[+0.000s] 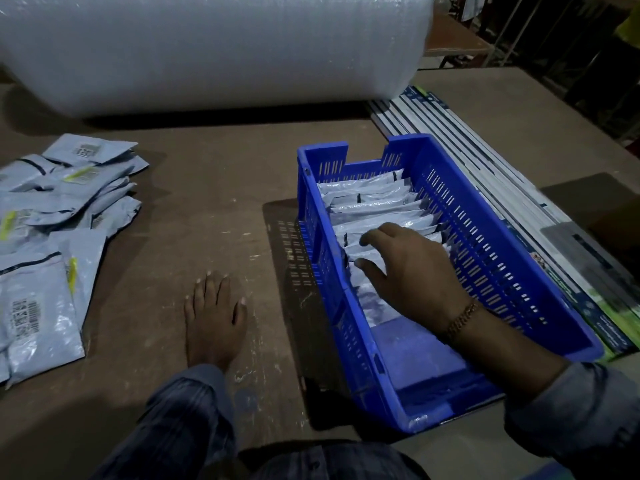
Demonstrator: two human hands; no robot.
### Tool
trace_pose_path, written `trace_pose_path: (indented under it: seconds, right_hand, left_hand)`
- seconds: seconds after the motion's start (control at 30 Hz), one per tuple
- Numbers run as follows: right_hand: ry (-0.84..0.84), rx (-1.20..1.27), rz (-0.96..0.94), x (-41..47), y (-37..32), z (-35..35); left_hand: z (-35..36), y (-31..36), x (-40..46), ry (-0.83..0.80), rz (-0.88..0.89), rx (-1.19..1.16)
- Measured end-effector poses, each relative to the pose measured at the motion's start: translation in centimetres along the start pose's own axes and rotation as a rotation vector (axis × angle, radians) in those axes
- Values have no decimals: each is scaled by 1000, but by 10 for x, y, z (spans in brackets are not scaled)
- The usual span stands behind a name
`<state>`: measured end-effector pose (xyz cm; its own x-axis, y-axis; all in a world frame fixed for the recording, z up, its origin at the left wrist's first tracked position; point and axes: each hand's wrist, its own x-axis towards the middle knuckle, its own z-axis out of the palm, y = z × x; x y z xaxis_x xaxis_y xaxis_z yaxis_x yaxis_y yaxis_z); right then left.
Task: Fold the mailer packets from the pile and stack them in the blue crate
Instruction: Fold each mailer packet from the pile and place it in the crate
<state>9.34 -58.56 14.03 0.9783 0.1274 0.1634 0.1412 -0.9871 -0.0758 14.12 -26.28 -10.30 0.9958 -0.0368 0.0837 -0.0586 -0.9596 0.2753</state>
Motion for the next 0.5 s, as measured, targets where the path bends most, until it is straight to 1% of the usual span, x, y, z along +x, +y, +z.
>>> trace_pose_path:
  seconds: [0.1,0.23,0.3,0.4,0.5]
  right_hand:
    - [-3,119,-71,10,-37,-5]
    - [-61,192,-184,11,-82,-8]
    - [-85,226,-215,10,-100,-6]
    - [-174,219,-214,11,-125,4]
    - [-216,251,-183,16,-147,19]
  left_hand:
    - [-5,-27,-9,-48,90,-45]
    - [-14,-55,-26,-34,138,-36]
    - [-18,-64,-31,-67,180,-38]
    - [-29,-83,-37,-102,258,-66]
    - [-44,-111,-54,-99,326,-71]
